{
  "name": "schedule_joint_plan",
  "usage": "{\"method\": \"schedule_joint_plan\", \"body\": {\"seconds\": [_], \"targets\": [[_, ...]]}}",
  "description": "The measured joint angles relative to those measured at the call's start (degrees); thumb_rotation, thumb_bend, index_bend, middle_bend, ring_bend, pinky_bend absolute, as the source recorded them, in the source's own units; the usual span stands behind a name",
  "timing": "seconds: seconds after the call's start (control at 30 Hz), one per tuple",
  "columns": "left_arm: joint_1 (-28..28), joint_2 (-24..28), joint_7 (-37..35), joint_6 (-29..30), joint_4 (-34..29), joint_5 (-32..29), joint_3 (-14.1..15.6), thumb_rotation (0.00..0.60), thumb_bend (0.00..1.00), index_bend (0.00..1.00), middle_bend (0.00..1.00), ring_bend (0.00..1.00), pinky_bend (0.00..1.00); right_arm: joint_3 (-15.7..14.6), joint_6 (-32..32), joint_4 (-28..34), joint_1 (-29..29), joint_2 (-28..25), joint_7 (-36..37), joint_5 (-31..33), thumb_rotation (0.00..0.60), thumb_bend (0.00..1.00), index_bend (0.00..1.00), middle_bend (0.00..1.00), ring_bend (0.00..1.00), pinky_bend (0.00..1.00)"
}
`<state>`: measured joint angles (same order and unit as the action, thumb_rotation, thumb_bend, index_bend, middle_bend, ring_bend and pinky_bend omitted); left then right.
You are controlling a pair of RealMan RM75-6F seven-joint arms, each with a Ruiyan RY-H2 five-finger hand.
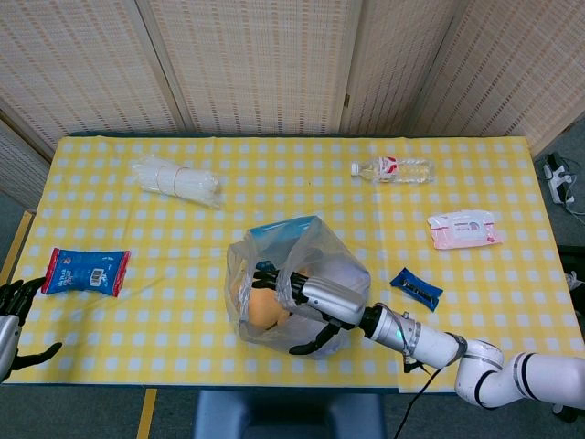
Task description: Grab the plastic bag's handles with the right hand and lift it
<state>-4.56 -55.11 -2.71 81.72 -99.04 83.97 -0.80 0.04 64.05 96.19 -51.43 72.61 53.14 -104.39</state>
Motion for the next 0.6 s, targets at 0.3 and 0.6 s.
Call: {"method": "schedule_joint_plan", "body": {"seconds": [0.3,0.6], "targets": [[0.1,0.1,-0.4,0.2,0.0,0.4,0.1,0.600,0.19,0.04,0.13,0.06,0.00,0.6,0.1,-0.6,-1.4,1.4,-0.8,0.1,0.600,0.21,0.00,0.00,0.00,0.00],[0.3,0.2,-0.3,0.6,0.0,0.6,0.2,0.600,0.19,0.04,0.13,0.06,0.00,3.0,-2.5,-1.9,-4.1,4.0,-2.9,2.5,0.600,0.21,0.00,0.00,0.00,0.00]]}}
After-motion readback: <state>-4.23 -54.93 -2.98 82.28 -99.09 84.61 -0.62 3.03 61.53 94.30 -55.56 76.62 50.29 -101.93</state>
